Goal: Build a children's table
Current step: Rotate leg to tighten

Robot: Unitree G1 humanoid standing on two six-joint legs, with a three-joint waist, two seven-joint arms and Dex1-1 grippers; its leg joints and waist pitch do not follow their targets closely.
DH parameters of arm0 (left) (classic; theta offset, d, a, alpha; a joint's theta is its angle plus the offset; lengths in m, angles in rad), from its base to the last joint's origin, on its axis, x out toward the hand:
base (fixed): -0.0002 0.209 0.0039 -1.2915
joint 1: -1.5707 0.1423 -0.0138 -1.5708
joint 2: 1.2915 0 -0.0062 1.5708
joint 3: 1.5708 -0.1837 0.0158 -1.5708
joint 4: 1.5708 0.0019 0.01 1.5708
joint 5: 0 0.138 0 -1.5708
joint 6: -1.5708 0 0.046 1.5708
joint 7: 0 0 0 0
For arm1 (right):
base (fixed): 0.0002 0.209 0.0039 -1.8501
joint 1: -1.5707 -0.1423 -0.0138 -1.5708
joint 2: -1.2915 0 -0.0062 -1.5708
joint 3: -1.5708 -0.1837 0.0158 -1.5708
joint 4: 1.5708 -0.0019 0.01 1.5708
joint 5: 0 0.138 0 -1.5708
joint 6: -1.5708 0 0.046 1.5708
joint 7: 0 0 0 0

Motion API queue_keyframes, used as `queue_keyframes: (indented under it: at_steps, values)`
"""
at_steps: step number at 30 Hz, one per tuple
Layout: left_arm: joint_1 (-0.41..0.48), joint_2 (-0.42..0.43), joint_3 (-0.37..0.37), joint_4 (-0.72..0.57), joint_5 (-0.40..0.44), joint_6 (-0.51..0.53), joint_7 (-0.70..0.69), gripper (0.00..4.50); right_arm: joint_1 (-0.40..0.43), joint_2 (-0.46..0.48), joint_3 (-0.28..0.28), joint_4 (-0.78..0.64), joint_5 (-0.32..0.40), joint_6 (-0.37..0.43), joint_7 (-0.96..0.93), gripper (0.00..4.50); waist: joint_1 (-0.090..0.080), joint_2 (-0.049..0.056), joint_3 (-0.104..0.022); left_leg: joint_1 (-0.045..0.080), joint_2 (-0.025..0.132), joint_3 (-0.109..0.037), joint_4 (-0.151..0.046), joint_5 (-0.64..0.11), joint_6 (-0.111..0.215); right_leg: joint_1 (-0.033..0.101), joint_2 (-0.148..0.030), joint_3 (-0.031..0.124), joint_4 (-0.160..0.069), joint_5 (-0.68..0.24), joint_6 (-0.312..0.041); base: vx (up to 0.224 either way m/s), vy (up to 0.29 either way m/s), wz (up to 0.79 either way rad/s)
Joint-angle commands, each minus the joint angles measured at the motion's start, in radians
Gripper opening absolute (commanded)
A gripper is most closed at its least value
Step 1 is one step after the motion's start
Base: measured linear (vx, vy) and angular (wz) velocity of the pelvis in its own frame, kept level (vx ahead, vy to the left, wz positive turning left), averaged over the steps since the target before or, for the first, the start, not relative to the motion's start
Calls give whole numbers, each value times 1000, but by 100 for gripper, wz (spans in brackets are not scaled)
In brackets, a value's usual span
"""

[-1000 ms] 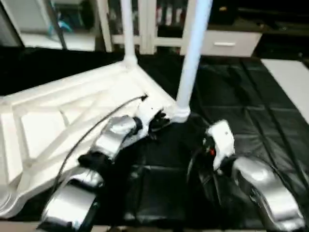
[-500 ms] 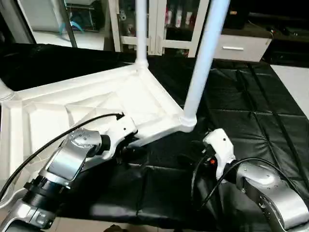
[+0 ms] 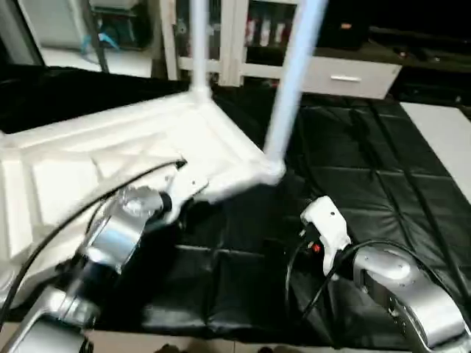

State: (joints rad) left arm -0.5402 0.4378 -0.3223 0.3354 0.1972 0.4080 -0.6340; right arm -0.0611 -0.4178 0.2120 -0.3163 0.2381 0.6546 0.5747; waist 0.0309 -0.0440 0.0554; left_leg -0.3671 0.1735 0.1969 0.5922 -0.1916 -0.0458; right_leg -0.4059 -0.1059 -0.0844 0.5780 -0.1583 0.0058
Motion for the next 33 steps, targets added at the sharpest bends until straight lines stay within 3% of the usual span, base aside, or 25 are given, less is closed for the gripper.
queue_keyframes:
  at_steps: [1,6,9,10,12,13,14,16,18,19,20,22,23,24,25,26,27,28,30,31,33]
  values:
    - [-39,14,-13,77,64,-52,80,173,-11,-16,0,-13,-10,-2,-4,318,6,0,-60,10,56,-37,-84,-307,-9,34,-50,51,-74,-376,-100,0,0,0]
    - [-112,-9,-45,225,128,-165,218,173,-13,-14,2,-7,-20,-7,-7,318,11,-1,-67,7,56,-36,-79,-244,6,41,-50,52,-59,-262,-136,0,0,0]
    - [-153,-71,-10,303,116,-276,314,173,-12,-7,10,-13,-22,-5,-11,318,17,2,-70,10,57,-31,-74,-204,21,43,-50,53,-51,-179,-179,0,0,0]
    - [-151,-80,0,302,105,-290,319,173,-11,-7,10,-14,-22,-5,-11,318,20,-1,-71,9,59,-31,-72,-190,28,46,-52,53,-49,-154,-191,0,0,0]
    - [-109,-132,70,238,12,-359,317,173,-7,-4,9,-21,-20,-6,-12,318,27,3,-70,8,61,-31,-72,-178,34,49,-56,52,-46,-138,-214,0,0,0]
    - [-54,-172,129,152,-80,-369,290,173,-4,1,3,-25,-16,-14,-15,318,30,0,-70,7,64,-31,-72,-181,32,51,-58,52,-44,-136,-227,0,0,0]
    - [-38,-183,145,128,-103,-367,285,173,-3,3,0,-26,-15,-17,-17,318,31,1,-68,8,65,-29,-74,-186,30,50,-58,52,-44,-140,-234,0,0,0]
    - [37,-212,197,18,-188,-375,270,173,-1,17,-12,-26,-17,-42,-29,318,32,3,-66,7,63,-27,-75,-219,28,47,-55,52,-51,-186,-224,0,0,0]
    - [80,-217,214,-43,-221,-397,271,173,0,28,-21,-25,-18,-58,-39,318,28,0,-63,3,65,-30,-79,-248,19,49,-59,51,-55,-236,-209,0,0,0]
    - [168,-209,237,-156,-250,-452,299,173,-1,59,-41,-23,-9,-82,-62,318,24,6,-61,9,65,-31,-81,-304,5,41,-55,51,-65,-312,-174,0,0,0]
    - [211,-203,246,-202,-256,-479,319,173,-1,72,-47,-21,-7,-96,-70,318,18,6,-58,3,68,-36,-87,-327,-5,43,-55,50,-69,-346,-157,0,0,0]
    - [258,-193,256,-250,-253,-506,343,173,-3,82,-45,-17,-12,-121,-78,318,16,7,-57,14,66,-34,-85,-357,-16,32,-45,50,-74,-372,-132,0,0,0]
    - [295,-198,290,-282,-242,-510,369,203,-6,91,-43,-11,-15,-135,-83,318,15,8,-56,15,64,-33,-85,-364,-18,31,-43,51,-75,-382,-124,0,0,0]
    - [320,-202,314,-304,-229,-507,390,203,-9,98,-41,-8,-15,-144,-86,318,17,4,-56,17,64,-32,-85,-370,-20,28,-41,52,-77,-392,-116,0,0,0]
    - [342,-208,337,-322,-217,-489,412,203,-12,104,-41,-5,-15,-150,-90,318,14,5,-52,11,65,-36,-88,-377,-28,31,-41,54,-76,-412,-105,0,0,0]
    - [369,-218,359,-346,-213,-467,428,203,-17,110,-38,0,-19,-160,-94,318,14,1,-52,14,63,-34,-87,-379,-28,28,-39,55,-79,-425,-96,0,0,0]
    - [389,-223,370,-363,-213,-458,434,203,-21,113,-35,5,-20,-158,-96,318,14,3,-51,18,62,-34,-86,-382,-30,23,-37,57,-80,-435,-89,0,0,0]
    - [414,-235,385,-389,-212,-441,450,238,-25,119,-33,12,-28,-158,-108,318,13,3,-50,16,62,-36,-87,-386,-31,24,-36,58,-81,-445,-85,0,0,0]
    - [474,-246,403,-450,-225,-421,480,238,-20,135,-37,22,-35,-164,-126,318,14,8,-52,16,62,-37,-89,-388,-38,22,-34,60,-79,-431,-82,0,0,0]
    - [500,-247,407,-475,-225,-424,492,238,-14,139,-39,24,-37,-166,-130,318,10,8,-50,11,63,-39,-92,-399,-38,25,-34,60,-79,-425,-84,0,0,0]
    - [574,-241,405,-536,-205,-464,508,238,4,135,-30,26,-47,-174,-131,318,10,9,-52,13,63,-39,-91,-410,-36,23,-31,61,-81,-415,-77,0,0,0]
